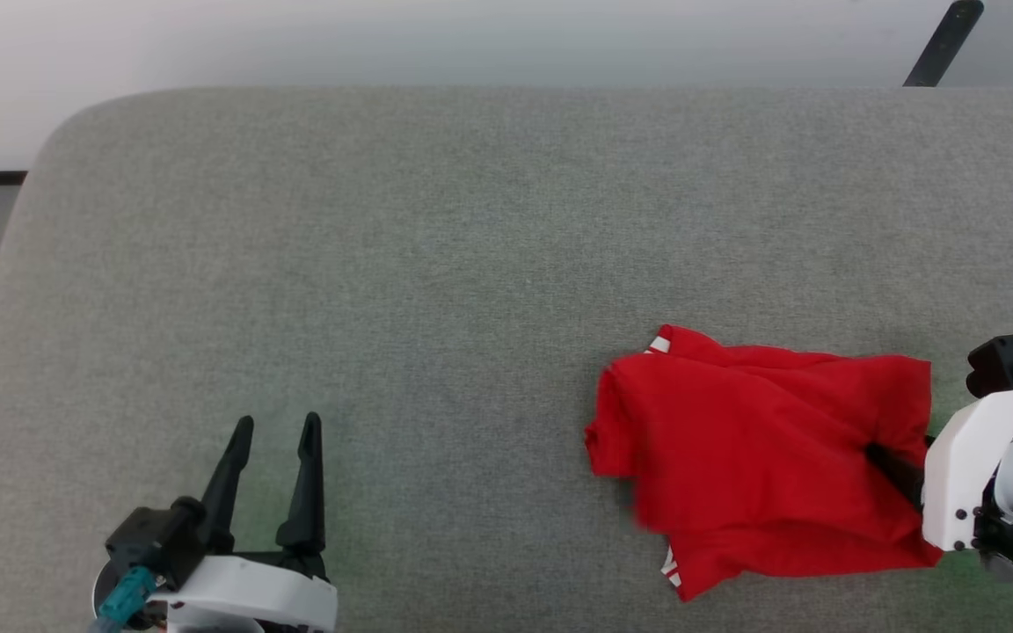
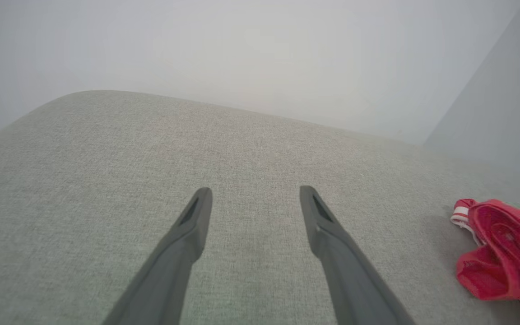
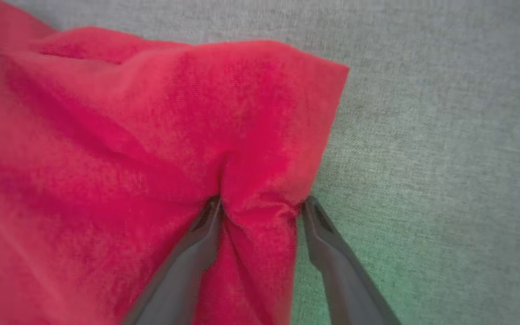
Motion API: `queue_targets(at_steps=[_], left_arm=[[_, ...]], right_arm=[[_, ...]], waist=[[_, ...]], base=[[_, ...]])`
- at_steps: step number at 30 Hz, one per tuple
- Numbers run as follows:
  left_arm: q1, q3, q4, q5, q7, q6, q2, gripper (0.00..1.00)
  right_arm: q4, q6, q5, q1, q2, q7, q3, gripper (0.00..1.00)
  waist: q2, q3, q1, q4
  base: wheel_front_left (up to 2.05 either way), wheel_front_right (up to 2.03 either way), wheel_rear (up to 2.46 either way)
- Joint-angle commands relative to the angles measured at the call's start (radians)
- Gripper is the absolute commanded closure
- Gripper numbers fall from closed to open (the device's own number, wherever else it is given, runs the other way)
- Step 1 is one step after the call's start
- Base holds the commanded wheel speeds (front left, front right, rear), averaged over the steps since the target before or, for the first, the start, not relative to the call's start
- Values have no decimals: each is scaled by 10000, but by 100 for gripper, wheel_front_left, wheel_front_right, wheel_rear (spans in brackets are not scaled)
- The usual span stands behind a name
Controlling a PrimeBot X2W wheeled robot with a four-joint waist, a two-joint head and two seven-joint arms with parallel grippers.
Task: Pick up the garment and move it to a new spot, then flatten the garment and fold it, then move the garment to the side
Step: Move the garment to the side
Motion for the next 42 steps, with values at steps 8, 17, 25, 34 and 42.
queue_targets(at_steps=[8,17,25,34,42], left_arm=[[-184,-95,-12,-109,6,-25,209,0],[-292,-314,-271,-191,6,-26,446,0],[-442,-317,-1098,-63,6,-26,678,0],[-863,-522,-2046,471,6,-26,1255,0],[-1539,-1385,-2932,593,6,-14,2058,0]], right_arm=[[258,-15,123,-41,257,-801,-69,100],[252,-14,647,-678,-441,-1897,-832,100],[906,-14,839,-1197,-1564,-2420,-2116,100],[2181,-12,439,-2488,-1957,-3088,-2506,100],[3572,-14,-978,-3512,-1973,-4455,-2344,100]], waist=[[0,-43,0,-512],[0,24,0,-1388],[0,339,0,-2089],[0,950,0,-2368],[0,1718,0,-2505]], base=[[0,0,0],[0,0,0],[0,0,0],[0,0,0],[0,0,0]])
